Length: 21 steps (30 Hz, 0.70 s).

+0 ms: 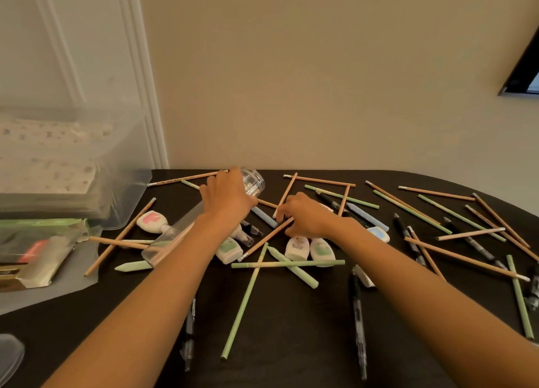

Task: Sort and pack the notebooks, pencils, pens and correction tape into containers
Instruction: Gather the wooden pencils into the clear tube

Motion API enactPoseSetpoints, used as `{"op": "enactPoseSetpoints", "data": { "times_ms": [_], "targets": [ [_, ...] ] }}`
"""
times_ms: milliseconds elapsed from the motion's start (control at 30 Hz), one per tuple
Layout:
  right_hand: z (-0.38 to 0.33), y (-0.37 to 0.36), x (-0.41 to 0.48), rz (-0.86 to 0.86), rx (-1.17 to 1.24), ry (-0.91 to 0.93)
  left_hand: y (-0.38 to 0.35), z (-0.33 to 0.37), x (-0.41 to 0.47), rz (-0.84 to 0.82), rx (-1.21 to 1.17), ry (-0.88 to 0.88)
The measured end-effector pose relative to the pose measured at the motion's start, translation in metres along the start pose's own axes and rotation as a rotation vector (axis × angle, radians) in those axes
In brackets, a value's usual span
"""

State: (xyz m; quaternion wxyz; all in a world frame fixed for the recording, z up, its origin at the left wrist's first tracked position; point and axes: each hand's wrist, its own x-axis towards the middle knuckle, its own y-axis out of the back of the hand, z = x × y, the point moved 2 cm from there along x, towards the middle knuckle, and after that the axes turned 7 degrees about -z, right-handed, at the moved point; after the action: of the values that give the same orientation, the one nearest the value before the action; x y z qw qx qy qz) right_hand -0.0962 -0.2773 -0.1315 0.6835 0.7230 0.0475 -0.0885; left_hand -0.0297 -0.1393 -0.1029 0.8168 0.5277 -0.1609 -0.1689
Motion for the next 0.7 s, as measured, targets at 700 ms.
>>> {"op": "enactPoseSetpoints", "data": {
  "times_ms": [700],
  "targets": [
    [0.038, 0.009, 0.050, 0.162, -0.386, -0.098, 0.008, 0.011, 0.034, -0.046, 0.091, 0.059]
  ]
}}
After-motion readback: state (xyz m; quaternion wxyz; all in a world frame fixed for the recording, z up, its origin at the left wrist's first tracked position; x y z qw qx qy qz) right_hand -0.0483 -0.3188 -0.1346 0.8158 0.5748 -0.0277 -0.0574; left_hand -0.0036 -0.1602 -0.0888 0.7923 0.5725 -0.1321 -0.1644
